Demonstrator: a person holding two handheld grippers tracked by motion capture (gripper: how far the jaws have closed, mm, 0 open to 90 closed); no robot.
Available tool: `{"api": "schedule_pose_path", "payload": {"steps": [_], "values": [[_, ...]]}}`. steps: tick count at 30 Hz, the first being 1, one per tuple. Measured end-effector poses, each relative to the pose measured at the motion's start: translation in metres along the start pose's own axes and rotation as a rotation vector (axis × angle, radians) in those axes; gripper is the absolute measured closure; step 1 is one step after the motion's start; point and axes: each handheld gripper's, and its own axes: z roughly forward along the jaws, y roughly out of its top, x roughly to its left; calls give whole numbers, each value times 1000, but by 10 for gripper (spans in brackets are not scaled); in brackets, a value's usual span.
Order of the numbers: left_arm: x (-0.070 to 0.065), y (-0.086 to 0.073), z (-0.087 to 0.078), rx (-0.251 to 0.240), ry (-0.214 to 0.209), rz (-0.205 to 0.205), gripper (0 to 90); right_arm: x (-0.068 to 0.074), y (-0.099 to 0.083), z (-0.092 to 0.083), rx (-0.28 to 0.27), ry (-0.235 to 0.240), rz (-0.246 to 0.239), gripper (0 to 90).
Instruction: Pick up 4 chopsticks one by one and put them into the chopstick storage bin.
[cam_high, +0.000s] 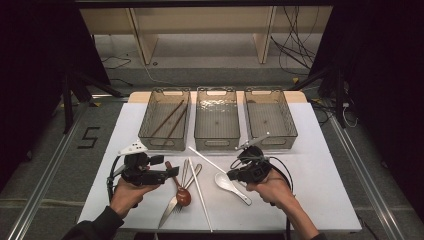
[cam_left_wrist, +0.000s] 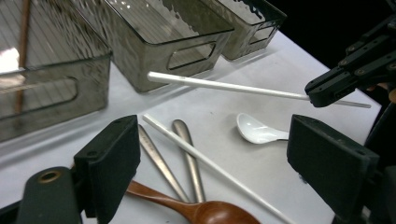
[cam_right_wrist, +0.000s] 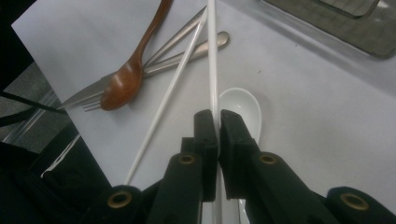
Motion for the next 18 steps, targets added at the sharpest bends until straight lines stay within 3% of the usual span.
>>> {"api": "schedule_pose_path", "payload": {"steps": [3,8,18], "values": [[0,0,7,2,-28,-55,174,1,2,-4,-22,13,2,869],[-10,6,20,6,-67,-69,178,6,6,-9,-59,30,-12,869],[-15,14,39,-12,-134,-165,178,19,13,-14,-128,71,-57,869]]}}
